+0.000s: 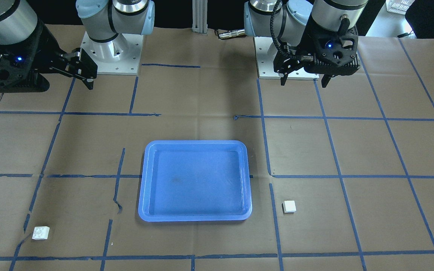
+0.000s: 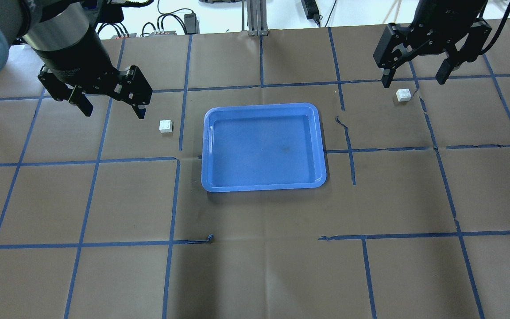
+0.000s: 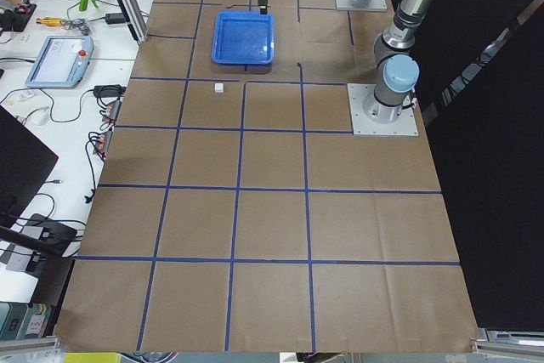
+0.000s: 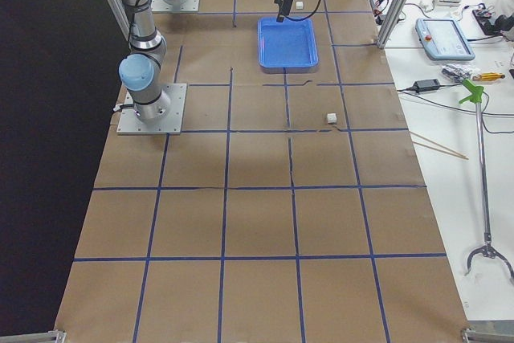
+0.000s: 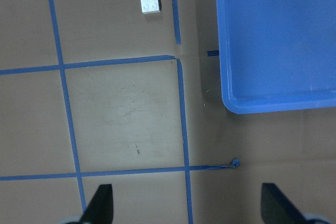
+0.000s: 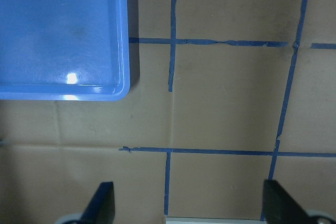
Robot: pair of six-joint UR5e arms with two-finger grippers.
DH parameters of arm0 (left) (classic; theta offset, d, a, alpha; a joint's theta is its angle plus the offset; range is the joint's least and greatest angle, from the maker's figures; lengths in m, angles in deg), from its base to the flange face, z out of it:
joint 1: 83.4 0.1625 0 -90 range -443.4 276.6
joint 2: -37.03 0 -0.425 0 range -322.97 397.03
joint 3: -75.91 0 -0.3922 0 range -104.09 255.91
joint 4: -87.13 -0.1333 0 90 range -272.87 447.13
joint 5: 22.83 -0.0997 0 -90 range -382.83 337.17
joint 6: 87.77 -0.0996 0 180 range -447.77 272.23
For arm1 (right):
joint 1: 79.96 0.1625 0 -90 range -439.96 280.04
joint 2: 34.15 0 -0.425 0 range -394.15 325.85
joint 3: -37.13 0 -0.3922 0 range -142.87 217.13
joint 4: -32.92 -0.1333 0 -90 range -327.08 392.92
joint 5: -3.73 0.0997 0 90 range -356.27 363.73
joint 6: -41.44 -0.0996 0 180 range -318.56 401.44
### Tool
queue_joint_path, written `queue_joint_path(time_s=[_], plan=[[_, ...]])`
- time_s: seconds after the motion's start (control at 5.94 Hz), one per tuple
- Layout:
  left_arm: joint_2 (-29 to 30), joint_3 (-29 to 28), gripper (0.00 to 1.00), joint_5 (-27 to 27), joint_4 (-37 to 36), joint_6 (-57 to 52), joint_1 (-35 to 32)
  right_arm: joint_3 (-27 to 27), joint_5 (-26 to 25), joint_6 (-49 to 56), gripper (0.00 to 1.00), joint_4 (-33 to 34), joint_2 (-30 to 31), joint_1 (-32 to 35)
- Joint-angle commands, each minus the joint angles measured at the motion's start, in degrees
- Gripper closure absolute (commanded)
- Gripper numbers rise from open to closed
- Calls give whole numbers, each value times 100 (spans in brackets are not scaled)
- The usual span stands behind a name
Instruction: Assemble white blocks and place on blue tray
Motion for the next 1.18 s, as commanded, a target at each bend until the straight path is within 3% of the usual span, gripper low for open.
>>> queue_joint_path(time_s=[0.0, 0.34, 0.5, 0.67, 1.01], plan=[[-9, 0, 1, 6, 0, -1, 9, -22, 1, -50, 0, 63, 5, 0], [-70, -96, 1, 23, -17, -9, 87, 13, -69, 194, 0, 159, -4, 0], [-36, -62, 1, 32, -9, -18, 210, 57, -78, 1562, 0, 195, -4, -17], [252, -53, 1, 32, -26, 8, 263, -4, -400, 2898, 0, 291, -56, -70], [1707, -19, 1, 41, -235, 34, 272, -39, -623, 5874, 0, 1192, -249, -123]])
